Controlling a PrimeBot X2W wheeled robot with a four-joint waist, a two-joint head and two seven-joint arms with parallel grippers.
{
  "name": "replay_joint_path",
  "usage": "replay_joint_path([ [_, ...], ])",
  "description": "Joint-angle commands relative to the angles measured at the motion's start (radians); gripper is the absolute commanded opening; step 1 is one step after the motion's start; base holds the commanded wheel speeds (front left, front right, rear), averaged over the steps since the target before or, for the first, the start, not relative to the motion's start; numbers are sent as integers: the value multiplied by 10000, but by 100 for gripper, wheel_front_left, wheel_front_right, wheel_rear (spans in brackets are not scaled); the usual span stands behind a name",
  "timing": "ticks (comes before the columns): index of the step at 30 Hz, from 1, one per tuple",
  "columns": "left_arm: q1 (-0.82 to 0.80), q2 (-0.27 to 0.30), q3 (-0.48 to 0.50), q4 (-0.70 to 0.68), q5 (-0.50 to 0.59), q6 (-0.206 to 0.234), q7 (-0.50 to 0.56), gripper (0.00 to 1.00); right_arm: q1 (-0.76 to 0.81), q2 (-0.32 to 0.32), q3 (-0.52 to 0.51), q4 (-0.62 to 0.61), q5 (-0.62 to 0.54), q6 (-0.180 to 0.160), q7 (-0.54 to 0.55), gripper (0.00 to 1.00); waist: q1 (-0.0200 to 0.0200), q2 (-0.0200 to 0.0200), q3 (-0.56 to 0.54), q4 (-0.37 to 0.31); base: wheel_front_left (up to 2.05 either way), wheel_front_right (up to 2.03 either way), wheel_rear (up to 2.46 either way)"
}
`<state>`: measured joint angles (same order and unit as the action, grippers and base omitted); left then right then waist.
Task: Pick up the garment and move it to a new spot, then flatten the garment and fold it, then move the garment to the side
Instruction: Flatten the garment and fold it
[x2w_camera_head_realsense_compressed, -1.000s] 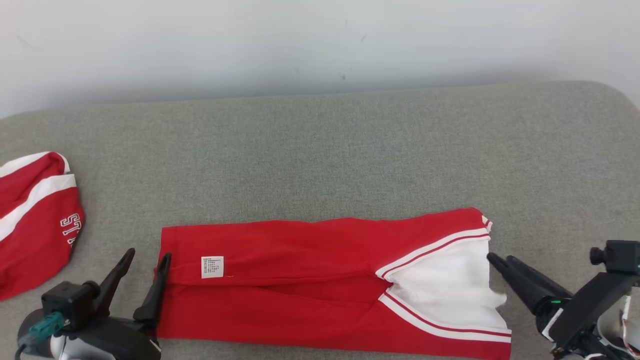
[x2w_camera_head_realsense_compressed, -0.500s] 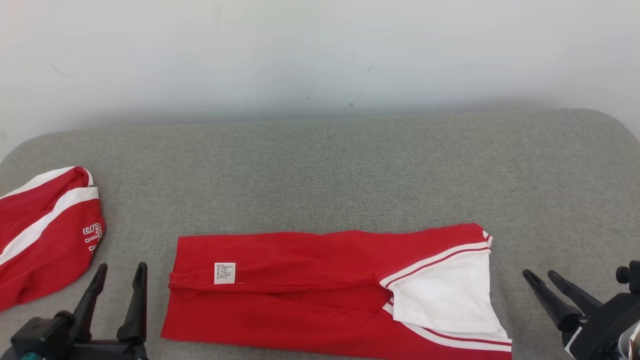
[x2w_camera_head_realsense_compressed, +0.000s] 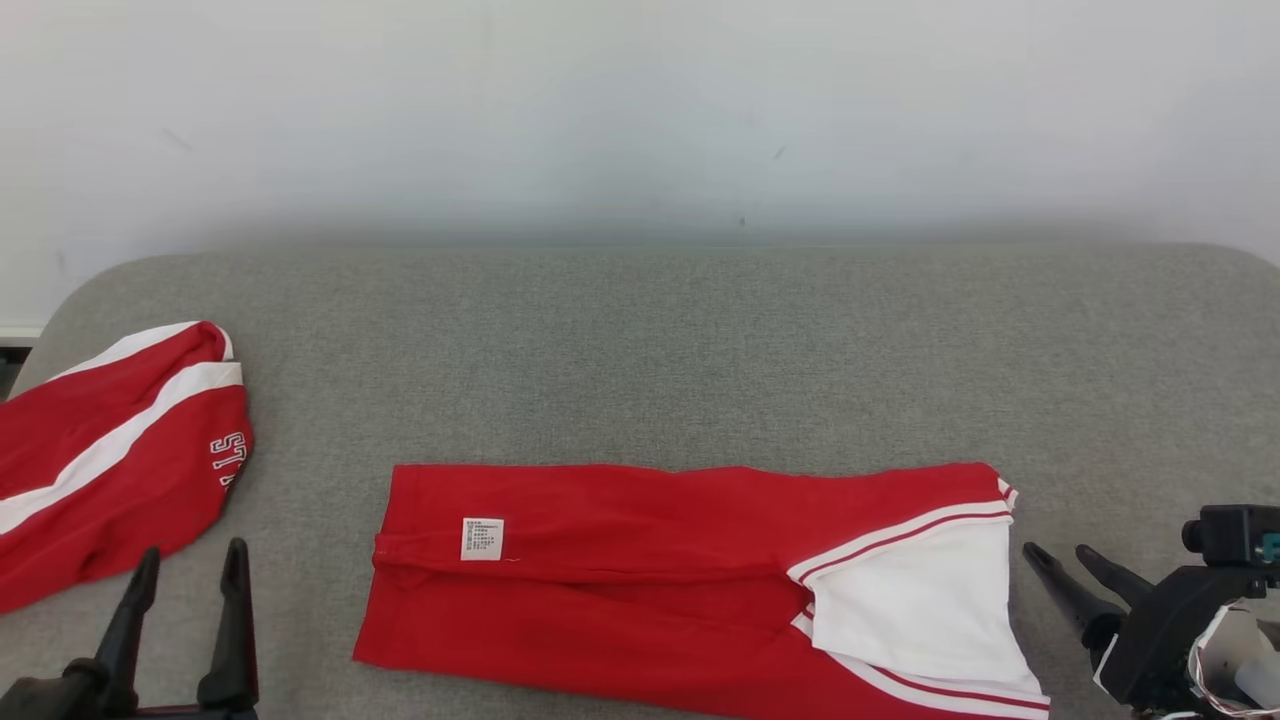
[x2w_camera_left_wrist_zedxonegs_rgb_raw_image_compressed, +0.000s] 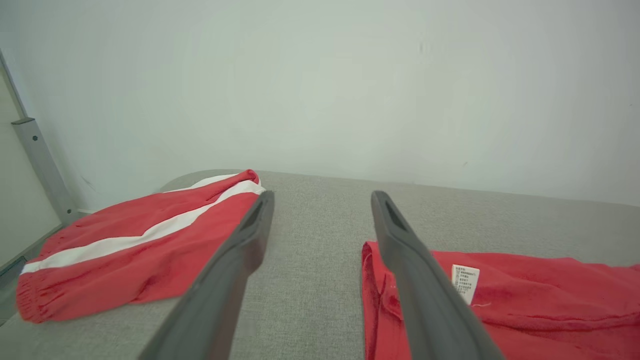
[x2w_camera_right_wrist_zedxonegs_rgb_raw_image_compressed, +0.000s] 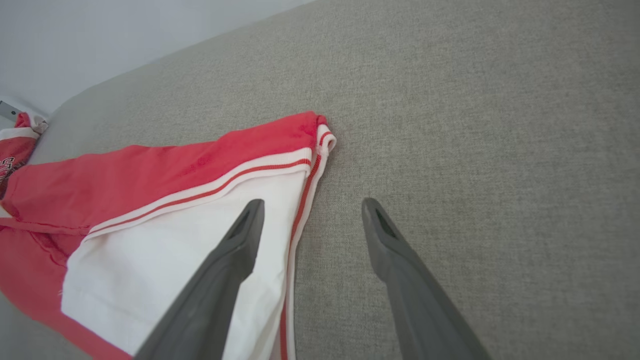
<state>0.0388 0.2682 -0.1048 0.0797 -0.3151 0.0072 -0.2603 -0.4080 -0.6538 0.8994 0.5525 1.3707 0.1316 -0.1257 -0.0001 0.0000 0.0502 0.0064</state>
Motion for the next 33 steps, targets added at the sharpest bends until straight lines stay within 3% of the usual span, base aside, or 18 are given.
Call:
replay_joint_path([
  [1,142,40,66,-42,120,-7,-56,100,-79,21,6,66,-15,-19,24,100,1,0,1,48,0,0,0],
  [21,94,-429,454,80,460,-375,-56,100,-470,1331,303,1770,-37,-19,2608,100,1,0,38,514,0,0,0],
  [22,82,-443,461,93,475,-393,-56,100,-441,1385,295,1795,0,-17,2697,89,1,0,39,527,0,0,0],
  [23,65,-467,474,96,500,-408,-57,100,-450,1423,304,1777,-29,-16,2725,38,1,0,45,540,0,0,0],
  [24,55,-492,485,103,511,-417,-56,100,-472,1454,276,1739,-44,-11,2702,4,1,0,54,550,0,0,0],
  [25,49,-516,490,115,522,-429,-57,100,-482,1466,258,1710,-58,-11,2697,0,1,0,64,558,0,0,0],
  [33,28,-699,599,204,622,-597,-56,100,-883,944,-46,1544,-344,-14,2361,0,1,0,152,478,0,0,0],
])
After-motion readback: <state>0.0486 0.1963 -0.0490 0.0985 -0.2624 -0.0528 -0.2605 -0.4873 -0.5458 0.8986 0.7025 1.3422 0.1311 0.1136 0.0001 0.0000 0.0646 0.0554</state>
